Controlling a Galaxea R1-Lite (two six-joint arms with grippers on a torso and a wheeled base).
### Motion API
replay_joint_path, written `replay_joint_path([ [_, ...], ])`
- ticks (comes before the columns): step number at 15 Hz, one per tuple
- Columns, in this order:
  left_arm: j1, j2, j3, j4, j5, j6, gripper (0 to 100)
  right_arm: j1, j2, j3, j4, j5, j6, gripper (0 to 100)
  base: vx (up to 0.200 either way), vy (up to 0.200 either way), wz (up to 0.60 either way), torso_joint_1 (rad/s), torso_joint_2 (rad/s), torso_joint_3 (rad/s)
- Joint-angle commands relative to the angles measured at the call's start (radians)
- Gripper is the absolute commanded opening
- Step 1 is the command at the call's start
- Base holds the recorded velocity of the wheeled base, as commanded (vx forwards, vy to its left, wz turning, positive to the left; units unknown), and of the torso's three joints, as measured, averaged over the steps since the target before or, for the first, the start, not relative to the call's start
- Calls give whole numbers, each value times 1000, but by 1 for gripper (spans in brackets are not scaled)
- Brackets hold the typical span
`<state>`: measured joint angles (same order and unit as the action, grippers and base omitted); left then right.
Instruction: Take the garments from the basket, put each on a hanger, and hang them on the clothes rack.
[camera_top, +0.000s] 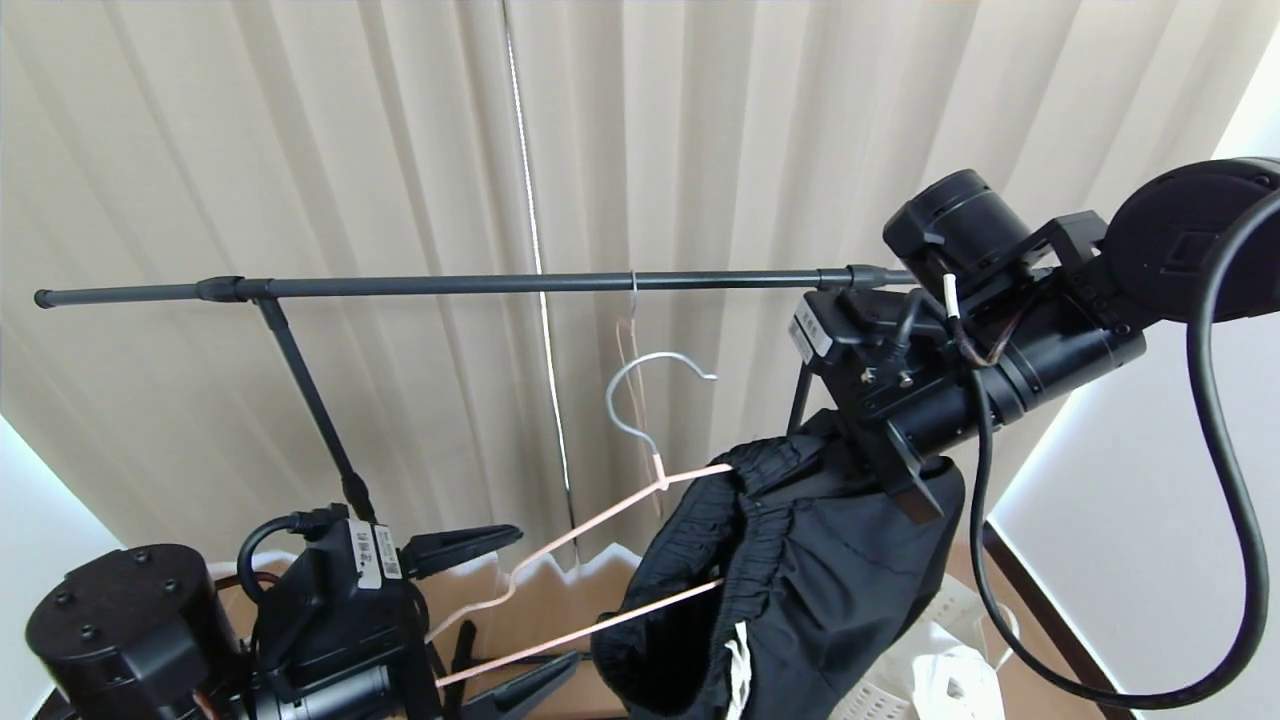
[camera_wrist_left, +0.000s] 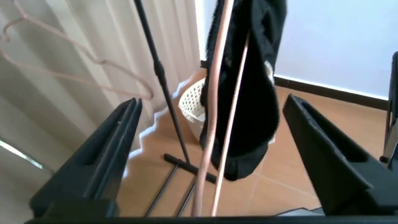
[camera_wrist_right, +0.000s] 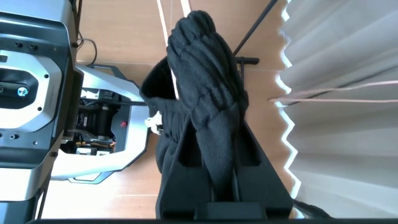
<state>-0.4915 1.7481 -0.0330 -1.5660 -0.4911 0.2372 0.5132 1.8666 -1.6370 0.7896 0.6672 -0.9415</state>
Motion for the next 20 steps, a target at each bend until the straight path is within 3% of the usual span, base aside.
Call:
replay_joint_path([
  [1, 100, 1, 33, -5, -1, -15, 100, -2, -32, 17, -1, 0, 0, 0, 0, 0, 0, 0, 0, 0],
  [2, 105, -1, 33, -5, -1, -16, 100, -2, -32, 17, -1, 0, 1, 0, 0, 0, 0, 0, 0, 0],
  [4, 185, -91, 33, -5, -3, -145, 100, -18, -47, 23, -3, -1, 16, 0, 0, 0, 0, 0, 0, 0],
  [7, 217, -124, 33, -5, 2, -208, 100, -47, -43, 17, -7, -6, 35, 0, 0, 0, 0, 0, 0, 0],
  [10, 264, -119, 33, -5, 3, -311, 100, -48, -47, -1, -38, -23, 144, 0, 0, 0, 0, 0, 0, 0],
  [11, 294, -88, 33, 11, 8, -346, 100, -47, -55, -3, -93, -81, 221, 0, 0, 0, 0, 0, 0, 0],
  [14, 297, -38, -12, 145, 126, -348, 100, -19, -76, 2, -170, -182, 351, 0, 0, 0, 0, 0, 0, 0],
  [16, 217, -38, -107, 307, 256, -349, 100, 24, -96, 8, -210, -290, 417, 0, 0, 0, 0, 0, 0, 0],
  [17, 149, -30, -194, 452, 359, -349, 100, 48, -109, 25, -242, -356, 425, 0, 0, 0, 0, 0, 0, 0],
  [20, 24, -1, -377, 659, 480, -411, 100, 87, -133, 109, -340, -422, 429, 0, 0, 0, 0, 0, 0, 0],
])
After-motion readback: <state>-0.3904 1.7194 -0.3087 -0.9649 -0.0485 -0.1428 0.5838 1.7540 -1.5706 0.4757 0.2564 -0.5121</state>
